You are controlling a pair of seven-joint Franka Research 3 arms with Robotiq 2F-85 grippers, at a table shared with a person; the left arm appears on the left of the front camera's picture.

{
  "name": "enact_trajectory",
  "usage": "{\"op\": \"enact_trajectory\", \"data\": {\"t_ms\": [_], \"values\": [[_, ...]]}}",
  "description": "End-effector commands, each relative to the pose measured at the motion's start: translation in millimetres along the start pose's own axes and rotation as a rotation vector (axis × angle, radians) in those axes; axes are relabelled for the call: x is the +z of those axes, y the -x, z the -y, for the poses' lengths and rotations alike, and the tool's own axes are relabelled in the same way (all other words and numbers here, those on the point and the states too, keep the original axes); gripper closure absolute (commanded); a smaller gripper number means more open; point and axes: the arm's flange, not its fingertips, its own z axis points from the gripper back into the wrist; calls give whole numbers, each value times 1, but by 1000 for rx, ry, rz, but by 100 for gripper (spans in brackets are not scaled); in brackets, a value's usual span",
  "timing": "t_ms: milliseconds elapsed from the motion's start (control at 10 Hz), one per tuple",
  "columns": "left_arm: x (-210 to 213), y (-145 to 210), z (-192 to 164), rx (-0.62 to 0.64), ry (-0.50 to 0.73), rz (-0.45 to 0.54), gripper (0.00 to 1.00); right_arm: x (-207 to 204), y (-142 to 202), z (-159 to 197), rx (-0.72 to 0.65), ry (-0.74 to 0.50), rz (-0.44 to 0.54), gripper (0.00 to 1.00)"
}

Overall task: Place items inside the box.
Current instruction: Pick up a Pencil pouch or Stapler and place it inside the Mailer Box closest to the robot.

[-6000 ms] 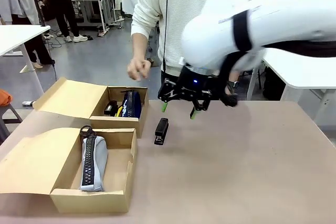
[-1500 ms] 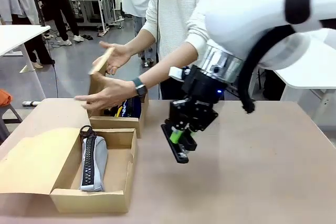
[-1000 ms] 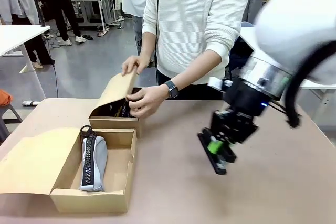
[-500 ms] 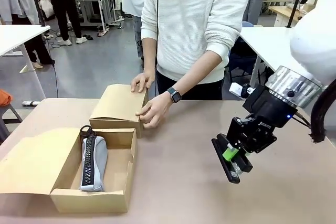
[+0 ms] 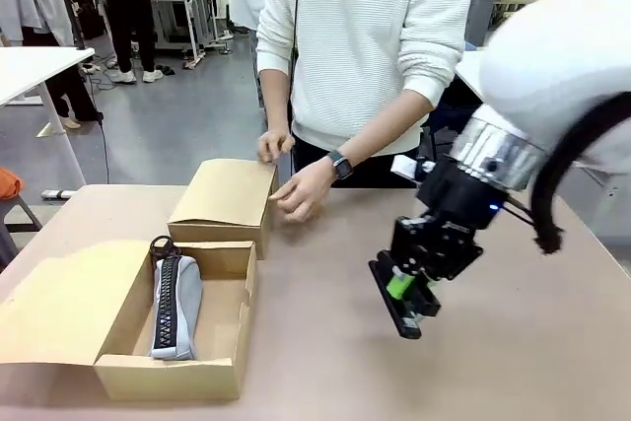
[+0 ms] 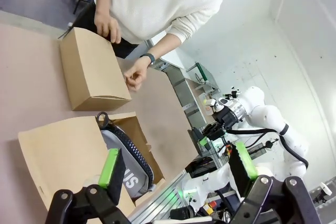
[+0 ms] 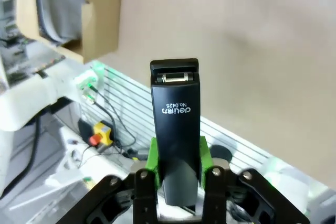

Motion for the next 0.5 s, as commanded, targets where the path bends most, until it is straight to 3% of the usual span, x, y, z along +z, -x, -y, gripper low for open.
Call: {"op": "enact_trajectory", "data": {"t_ms": [0, 400], "values": [[0, -1, 2, -18, 17, 16, 0, 10, -7, 6, -44, -6, 1, 68], [0, -1, 2, -18, 17, 16, 0, -2, -25, -47, 17, 55, 28, 68]]}}
